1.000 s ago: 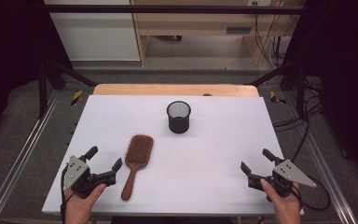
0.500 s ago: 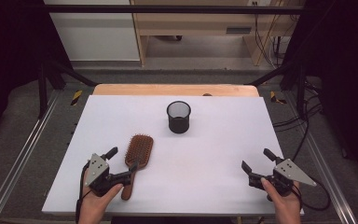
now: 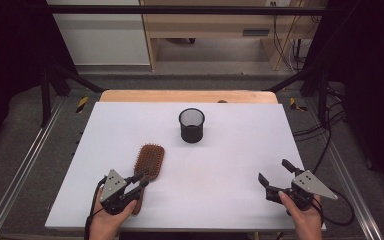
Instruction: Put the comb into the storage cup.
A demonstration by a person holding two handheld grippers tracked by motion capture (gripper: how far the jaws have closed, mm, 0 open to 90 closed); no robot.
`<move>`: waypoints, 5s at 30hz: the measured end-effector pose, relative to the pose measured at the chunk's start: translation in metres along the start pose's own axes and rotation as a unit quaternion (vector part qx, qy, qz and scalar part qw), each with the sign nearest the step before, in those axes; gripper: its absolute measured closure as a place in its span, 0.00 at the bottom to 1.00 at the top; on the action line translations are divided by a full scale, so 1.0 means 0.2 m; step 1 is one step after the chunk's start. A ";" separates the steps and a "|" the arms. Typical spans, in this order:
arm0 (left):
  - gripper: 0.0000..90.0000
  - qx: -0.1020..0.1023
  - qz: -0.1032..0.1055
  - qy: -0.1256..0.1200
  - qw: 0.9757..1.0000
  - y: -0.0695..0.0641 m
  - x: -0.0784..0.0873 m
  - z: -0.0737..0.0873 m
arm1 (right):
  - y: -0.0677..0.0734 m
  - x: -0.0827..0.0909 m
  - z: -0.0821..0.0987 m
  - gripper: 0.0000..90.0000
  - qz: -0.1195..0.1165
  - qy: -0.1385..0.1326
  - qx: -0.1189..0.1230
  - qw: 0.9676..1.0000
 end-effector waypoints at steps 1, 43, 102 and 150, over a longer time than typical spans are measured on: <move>0.84 -0.001 0.002 0.012 1.000 0.00 -0.01 0.01 | 0.00 0.00 0.00 0.08 0.000 0.001 0.001 1.000; 1.00 -0.005 -0.017 0.172 0.985 0.12 -0.05 0.14 | 0.02 -0.01 0.00 0.08 -0.019 0.007 0.007 1.000; 0.10 -0.094 -0.002 0.259 0.961 0.32 -0.06 -0.22 | 0.03 -0.02 0.01 0.07 -0.028 0.015 0.005 0.999; 0.37 -0.085 0.048 0.344 0.934 0.37 -0.21 -0.09 | 0.04 -0.01 0.01 0.07 -0.033 0.015 0.009 0.999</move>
Point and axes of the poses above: each handheld gripper's, and its own axes: x roughly backward along the jaws, z roughly out of its underside, y roughly to its left, the point moved 1 cm from there along -x, roughly forward along the jaws, and after that the axes turned 7 degrees about -y, right-handed, at the moved point
